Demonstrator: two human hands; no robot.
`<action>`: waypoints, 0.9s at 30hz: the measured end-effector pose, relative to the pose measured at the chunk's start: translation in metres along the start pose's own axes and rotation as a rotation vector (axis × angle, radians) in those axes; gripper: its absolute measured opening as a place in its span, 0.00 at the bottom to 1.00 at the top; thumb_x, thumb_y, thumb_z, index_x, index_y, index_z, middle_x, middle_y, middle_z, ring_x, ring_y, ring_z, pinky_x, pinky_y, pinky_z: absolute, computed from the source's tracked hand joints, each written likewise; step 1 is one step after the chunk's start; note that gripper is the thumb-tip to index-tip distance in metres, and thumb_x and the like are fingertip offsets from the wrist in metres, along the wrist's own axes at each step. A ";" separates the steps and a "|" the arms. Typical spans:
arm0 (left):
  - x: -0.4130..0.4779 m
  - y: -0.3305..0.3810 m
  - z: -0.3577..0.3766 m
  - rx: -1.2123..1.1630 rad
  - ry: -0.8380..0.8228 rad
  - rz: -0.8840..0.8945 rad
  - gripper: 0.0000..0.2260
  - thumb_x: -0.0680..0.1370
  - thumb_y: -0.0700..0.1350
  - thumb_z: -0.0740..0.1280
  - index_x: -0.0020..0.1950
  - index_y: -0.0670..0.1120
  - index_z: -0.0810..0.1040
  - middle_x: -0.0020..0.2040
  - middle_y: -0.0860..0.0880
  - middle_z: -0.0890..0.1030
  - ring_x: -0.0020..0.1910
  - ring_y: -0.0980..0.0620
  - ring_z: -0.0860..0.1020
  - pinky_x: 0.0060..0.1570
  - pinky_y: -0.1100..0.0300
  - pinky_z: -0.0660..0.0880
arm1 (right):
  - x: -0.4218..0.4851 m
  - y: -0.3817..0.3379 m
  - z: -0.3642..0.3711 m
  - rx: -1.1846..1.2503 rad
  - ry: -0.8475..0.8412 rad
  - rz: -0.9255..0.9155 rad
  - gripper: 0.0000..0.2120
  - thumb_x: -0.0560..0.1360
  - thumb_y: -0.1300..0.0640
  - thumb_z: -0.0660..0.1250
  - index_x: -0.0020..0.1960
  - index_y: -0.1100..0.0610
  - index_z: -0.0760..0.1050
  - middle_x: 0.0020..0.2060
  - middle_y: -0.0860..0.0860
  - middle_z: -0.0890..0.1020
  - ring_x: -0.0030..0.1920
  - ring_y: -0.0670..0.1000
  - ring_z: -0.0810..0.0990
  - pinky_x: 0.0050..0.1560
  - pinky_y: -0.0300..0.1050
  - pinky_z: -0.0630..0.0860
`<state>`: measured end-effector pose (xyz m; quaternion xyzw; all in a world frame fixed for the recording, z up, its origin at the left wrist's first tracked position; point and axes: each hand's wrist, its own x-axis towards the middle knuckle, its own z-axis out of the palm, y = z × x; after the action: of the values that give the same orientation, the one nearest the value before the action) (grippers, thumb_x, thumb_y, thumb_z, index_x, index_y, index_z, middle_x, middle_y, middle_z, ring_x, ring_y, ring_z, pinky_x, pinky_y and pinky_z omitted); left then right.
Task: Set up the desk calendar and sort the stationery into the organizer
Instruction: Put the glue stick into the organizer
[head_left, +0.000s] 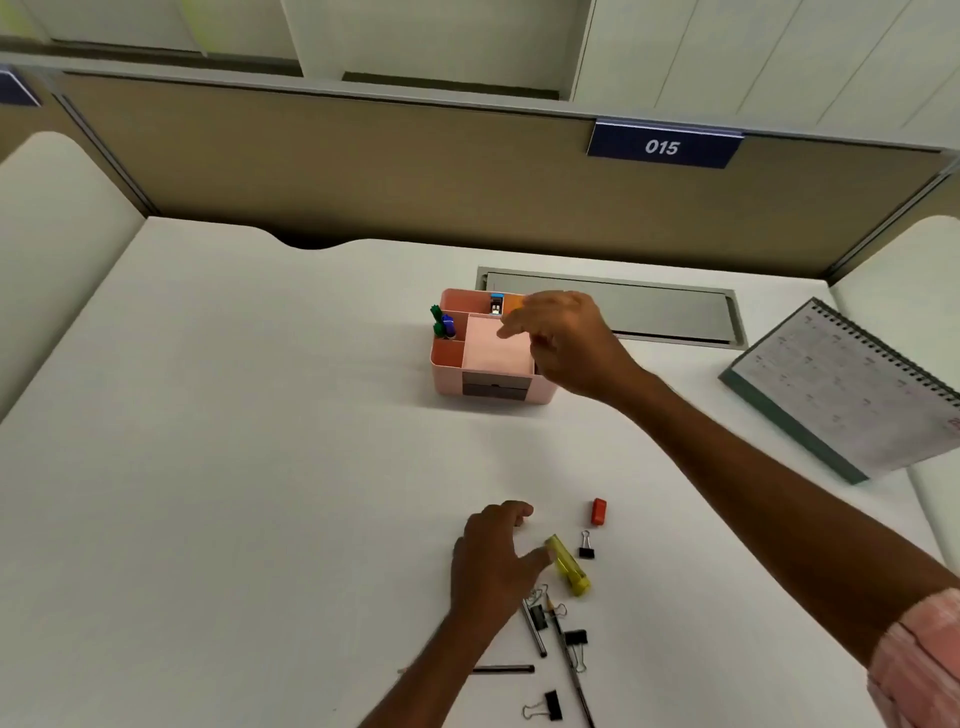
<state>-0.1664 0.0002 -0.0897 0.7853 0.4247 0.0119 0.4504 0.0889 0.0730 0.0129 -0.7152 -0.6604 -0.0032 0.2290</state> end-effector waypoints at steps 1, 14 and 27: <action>-0.005 0.002 0.006 0.088 0.019 0.017 0.27 0.71 0.61 0.75 0.68 0.60 0.74 0.61 0.61 0.77 0.63 0.57 0.73 0.64 0.56 0.71 | -0.016 -0.003 -0.003 0.025 0.003 0.002 0.21 0.70 0.70 0.67 0.54 0.50 0.86 0.55 0.47 0.87 0.61 0.51 0.82 0.60 0.54 0.77; -0.029 0.015 0.053 0.441 0.117 0.049 0.39 0.61 0.73 0.73 0.67 0.57 0.72 0.64 0.56 0.75 0.66 0.51 0.72 0.63 0.48 0.67 | -0.184 -0.027 0.009 0.255 -0.148 0.399 0.17 0.79 0.65 0.67 0.61 0.48 0.83 0.60 0.44 0.83 0.63 0.45 0.77 0.63 0.46 0.77; -0.003 0.033 0.009 0.298 0.202 0.239 0.35 0.72 0.64 0.72 0.76 0.55 0.67 0.71 0.57 0.73 0.69 0.54 0.72 0.63 0.58 0.70 | -0.197 -0.056 0.019 0.627 -0.184 0.729 0.13 0.77 0.54 0.74 0.61 0.52 0.83 0.45 0.44 0.86 0.43 0.43 0.85 0.47 0.45 0.84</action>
<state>-0.1432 -0.0152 -0.0705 0.8827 0.3686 0.0811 0.2799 0.0054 -0.1053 -0.0471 -0.7937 -0.3535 0.3396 0.3602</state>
